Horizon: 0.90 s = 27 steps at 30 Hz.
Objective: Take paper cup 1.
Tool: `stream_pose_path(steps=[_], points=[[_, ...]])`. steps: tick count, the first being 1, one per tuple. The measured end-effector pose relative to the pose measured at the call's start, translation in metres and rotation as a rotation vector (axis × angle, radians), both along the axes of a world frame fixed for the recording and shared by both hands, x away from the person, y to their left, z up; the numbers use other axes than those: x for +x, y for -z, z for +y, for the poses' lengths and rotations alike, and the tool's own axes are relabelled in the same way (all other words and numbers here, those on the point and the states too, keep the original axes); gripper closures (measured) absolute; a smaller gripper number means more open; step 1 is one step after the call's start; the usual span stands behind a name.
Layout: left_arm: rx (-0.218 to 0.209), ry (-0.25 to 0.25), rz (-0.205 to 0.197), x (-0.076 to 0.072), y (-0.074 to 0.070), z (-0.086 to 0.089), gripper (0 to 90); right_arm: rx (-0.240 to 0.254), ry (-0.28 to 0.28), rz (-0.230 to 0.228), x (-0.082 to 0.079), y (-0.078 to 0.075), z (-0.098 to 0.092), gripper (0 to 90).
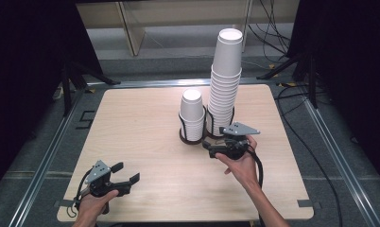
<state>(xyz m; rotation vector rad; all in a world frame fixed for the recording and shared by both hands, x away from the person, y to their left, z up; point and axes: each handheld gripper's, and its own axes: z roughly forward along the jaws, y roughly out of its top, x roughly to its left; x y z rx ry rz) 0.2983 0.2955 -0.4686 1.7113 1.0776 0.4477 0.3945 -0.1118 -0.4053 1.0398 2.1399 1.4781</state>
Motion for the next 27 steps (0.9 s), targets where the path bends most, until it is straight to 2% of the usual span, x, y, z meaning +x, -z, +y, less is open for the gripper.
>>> stream_pose_path(steps=[2, 3, 5, 6, 7, 9, 10, 12, 14, 15, 16, 18, 19, 22, 23, 24, 27], points=[[0.004, 0.001, -0.002, 0.0, 0.0, 0.0, 14.8, 0.007, -0.006, -0.009, 0.002, -0.002, 0.002, 15.9], [0.011, -0.005, -0.002, -0.001, -0.001, 0.0, 14.8, -0.005, -0.014, -0.022, 0.005, -0.007, 0.007, 16.3], [0.013, -0.006, 0.001, -0.001, -0.002, 0.0, 14.8, 0.002, -0.02, -0.017, 0.007, -0.008, 0.01, 16.3], [0.01, -0.008, 0.002, -0.002, -0.001, 0.0, 14.8, -0.001, 0.0, -0.043, 0.009, -0.013, 0.013, 16.4], [0.013, -0.005, 0.001, -0.002, -0.001, 0.0, 14.8, 0.014, -0.002, -0.014, 0.009, -0.014, 0.016, 16.4], [0.014, -0.006, 0.001, -0.001, -0.002, 0.0, 14.8, 0.0, -0.006, -0.032, 0.013, -0.018, 0.02, 16.4], [0.012, -0.008, 0.002, -0.002, -0.001, 0.0, 14.8, -0.018, 0.009, -0.072, 0.015, -0.02, 0.021, 16.4], [0.014, -0.007, 0.003, -0.002, -0.001, 0.0, 14.8, 0.004, 0.01, -0.035, 0.017, -0.023, 0.025, 16.3], [0.017, -0.007, 0.004, -0.002, -0.001, 0.0, 14.8, 0.006, 0.016, -0.065, 0.021, -0.026, 0.028, 16.2], [0.001, -0.001, -0.005, -0.001, 0.0, 0.0, 14.8, -0.006, 0.019, -0.073, 0.023, -0.028, 0.028, 16.1], [0.002, -0.001, -0.002, -0.001, 0.0, 0.001, 14.8, 0.006, 0.027, -0.052, 0.023, -0.03, 0.03, 15.8], [0.002, 0.001, -0.004, 0.0, 0.0, 0.001, 14.8, 0.021, 0.027, -0.053, 0.026, -0.033, 0.034, 15.8], [0.019, -0.006, 0.0, -0.001, -0.001, 0.001, 14.8, 0.029, 0.029, -0.059, 0.028, -0.034, 0.036, 15.6], [0.018, -0.009, 0.001, -0.002, -0.001, 0.001, 14.8, 0.009, 0.046, -0.083, 0.033, -0.039, 0.039, 15.5], [0.018, -0.008, 0.001, -0.001, -0.001, 0.001, 14.8, 0.019, 0.056, -0.081, 0.034, -0.04, 0.04, 15.5], [0.019, -0.008, 0.0, -0.001, -0.001, 0.001, 14.8, 0.023, 0.043, -0.087, 0.036, -0.041, 0.042, 15.5], [0.018, -0.006, 0.002, -0.002, -0.001, 0.001, 14.8, 0.018, 0.063, -0.091, 0.04, -0.043, 0.047, 15.4]])
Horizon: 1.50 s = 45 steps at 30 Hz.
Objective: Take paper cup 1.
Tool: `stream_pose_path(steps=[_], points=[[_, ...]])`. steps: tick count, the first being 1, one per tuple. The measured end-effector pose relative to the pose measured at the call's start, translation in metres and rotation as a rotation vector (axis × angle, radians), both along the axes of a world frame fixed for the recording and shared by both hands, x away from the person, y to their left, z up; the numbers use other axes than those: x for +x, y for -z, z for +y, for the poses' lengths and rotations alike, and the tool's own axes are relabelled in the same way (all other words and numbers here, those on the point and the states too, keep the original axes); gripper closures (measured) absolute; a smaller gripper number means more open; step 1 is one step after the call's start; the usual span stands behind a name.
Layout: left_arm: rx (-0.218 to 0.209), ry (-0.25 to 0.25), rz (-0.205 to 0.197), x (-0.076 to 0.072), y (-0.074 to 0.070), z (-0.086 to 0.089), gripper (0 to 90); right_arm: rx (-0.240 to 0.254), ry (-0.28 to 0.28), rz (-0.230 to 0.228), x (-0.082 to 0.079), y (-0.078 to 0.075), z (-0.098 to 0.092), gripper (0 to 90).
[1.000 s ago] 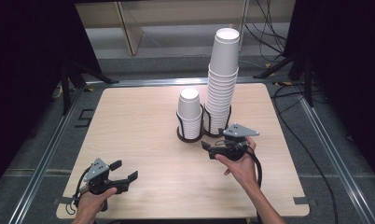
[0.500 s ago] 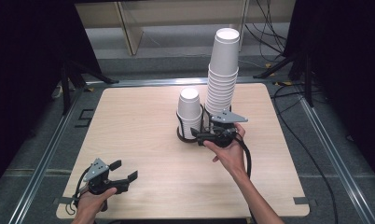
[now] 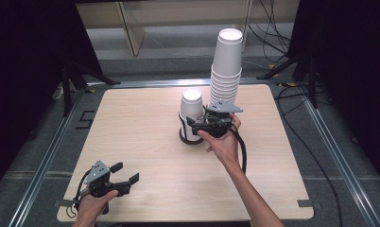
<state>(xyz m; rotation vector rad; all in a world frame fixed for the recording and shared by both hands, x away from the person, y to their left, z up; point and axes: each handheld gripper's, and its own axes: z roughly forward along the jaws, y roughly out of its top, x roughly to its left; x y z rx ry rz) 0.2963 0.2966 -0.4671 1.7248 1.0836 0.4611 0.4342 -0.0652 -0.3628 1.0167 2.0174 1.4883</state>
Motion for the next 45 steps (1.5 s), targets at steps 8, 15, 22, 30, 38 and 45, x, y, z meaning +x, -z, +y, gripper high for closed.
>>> stream_pose_path(steps=[8, 15, 22, 30, 38, 45], points=[[-0.016, 0.008, -0.011, 0.0, 0.001, 0.0, 14.8, -0.013, 0.047, -0.002, 0.012, -0.003, 0.011, 15.4], [-0.003, -0.001, 0.002, -0.001, 0.0, -0.001, 14.8, -0.004, 0.072, 0.002, 0.023, -0.001, 0.018, 15.4], [-0.004, 0.004, -0.001, -0.001, 0.0, -0.001, 14.8, -0.017, 0.141, 0.014, 0.031, -0.003, 0.03, 15.2], [-0.02, 0.007, -0.014, -0.001, 0.0, 0.0, 14.8, -0.036, 0.194, 0.015, 0.038, -0.003, 0.039, 15.2], [-0.018, 0.012, -0.012, -0.001, 0.0, 0.0, 14.8, -0.048, 0.233, 0.042, 0.046, 0.003, 0.047, 15.6], [-0.023, 0.016, -0.013, -0.002, 0.001, -0.001, 14.8, -0.051, 0.262, 0.042, 0.048, 0.004, 0.05, 19.0]])
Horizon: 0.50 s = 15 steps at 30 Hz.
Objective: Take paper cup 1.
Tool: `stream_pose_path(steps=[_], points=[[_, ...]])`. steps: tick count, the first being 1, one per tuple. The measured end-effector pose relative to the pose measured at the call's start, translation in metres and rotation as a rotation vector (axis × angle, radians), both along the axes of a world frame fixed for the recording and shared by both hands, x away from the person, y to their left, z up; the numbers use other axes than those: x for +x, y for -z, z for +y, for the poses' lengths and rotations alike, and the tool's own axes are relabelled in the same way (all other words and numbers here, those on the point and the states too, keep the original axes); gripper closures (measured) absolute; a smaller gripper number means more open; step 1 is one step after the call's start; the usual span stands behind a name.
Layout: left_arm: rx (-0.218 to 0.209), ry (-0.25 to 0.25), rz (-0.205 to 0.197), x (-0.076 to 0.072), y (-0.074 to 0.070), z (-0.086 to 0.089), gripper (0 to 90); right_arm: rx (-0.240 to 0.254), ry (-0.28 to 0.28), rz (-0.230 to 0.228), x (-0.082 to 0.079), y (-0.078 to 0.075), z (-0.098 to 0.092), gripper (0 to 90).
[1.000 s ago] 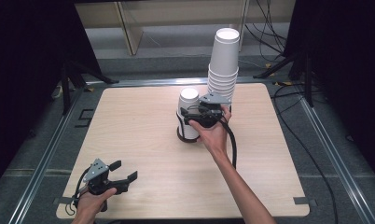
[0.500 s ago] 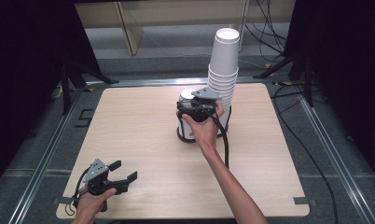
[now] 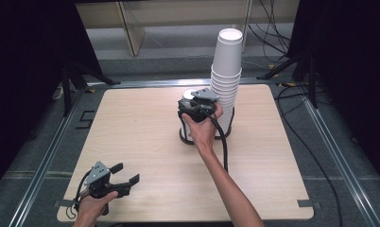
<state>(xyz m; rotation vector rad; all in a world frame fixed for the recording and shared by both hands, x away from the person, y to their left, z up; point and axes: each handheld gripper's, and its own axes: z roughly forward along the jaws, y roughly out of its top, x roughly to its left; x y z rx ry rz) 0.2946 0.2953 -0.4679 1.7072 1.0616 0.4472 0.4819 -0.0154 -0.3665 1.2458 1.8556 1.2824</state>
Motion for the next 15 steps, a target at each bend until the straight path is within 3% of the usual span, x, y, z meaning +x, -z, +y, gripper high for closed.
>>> stream_pose_path(steps=[4, 9, 15], points=[[0.007, -0.007, 0.004, 0.0, -0.001, 0.0, 14.8, 0.003, 0.004, 0.012, -0.001, -0.001, 0.0, 19.8], [0.001, 0.0, 0.002, 0.0, 0.0, 0.0, 14.8, 0.045, 0.005, -0.008, -0.004, -0.009, -0.003, 20.6], [0.006, 0.001, 0.004, 0.0, 0.0, 0.0, 14.8, 0.071, -0.016, -0.059, -0.011, -0.029, -0.003, 20.7]])
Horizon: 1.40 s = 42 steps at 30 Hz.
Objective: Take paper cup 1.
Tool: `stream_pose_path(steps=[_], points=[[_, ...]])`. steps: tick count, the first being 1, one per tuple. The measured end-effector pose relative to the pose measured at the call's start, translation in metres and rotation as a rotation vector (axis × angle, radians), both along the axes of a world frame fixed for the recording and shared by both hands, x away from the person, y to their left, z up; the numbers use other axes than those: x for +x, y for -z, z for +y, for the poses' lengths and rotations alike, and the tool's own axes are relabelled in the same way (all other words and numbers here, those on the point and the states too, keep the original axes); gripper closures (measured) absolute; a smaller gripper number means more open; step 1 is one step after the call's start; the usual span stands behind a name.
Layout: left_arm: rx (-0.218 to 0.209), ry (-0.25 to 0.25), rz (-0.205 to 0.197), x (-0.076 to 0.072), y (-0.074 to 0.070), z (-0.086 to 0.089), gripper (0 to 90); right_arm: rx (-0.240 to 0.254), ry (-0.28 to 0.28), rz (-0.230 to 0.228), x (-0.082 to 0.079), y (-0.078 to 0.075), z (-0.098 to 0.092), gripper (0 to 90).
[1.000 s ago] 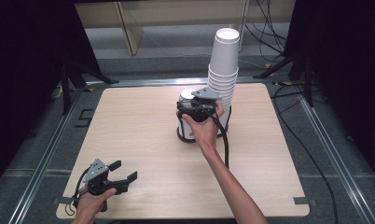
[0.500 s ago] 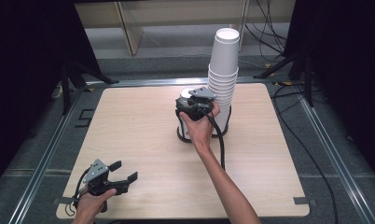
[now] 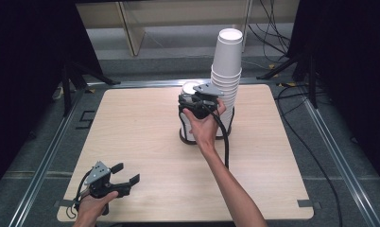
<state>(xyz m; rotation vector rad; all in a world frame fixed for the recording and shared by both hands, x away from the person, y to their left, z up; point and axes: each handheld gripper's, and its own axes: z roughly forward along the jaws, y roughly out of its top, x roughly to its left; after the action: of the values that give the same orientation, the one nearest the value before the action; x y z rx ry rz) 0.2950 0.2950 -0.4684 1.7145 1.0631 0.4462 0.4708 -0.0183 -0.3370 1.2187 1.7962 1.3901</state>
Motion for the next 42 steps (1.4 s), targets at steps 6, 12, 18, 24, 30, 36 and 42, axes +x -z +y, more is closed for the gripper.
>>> stream_pose_path(steps=[6, 12, 18, 24, 30, 36, 42], points=[[0.013, 0.002, 0.006, -0.001, 0.0, 0.0, 14.8, -0.009, -0.023, -0.059, -0.007, -0.028, 0.0, 20.8], [0.016, 0.0, 0.01, -0.001, -0.001, 0.0, 14.8, 0.004, -0.059, -0.096, -0.017, -0.05, 0.001, 20.8], [0.005, 0.014, 0.003, 0.0, 0.001, -0.001, 14.8, 0.009, -0.13, -0.105, -0.031, -0.053, -0.002, 20.8], [0.01, 0.012, 0.005, 0.0, 0.001, 0.0, 14.8, 0.031, -0.217, -0.111, -0.05, -0.045, -0.005, 20.8], [0.017, 0.004, 0.008, 0.0, 0.0, -0.001, 14.8, 0.0, -0.288, -0.114, -0.072, -0.028, -0.013, 20.8], [0.025, 0.001, 0.01, 0.0, 0.0, -0.001, 14.8, 0.012, -0.355, -0.062, -0.084, -0.001, -0.016, 20.8], [0.007, 0.009, -0.001, 0.0, 0.001, -0.001, 14.8, 0.015, -0.41, -0.016, -0.087, 0.016, -0.019, 20.8]])
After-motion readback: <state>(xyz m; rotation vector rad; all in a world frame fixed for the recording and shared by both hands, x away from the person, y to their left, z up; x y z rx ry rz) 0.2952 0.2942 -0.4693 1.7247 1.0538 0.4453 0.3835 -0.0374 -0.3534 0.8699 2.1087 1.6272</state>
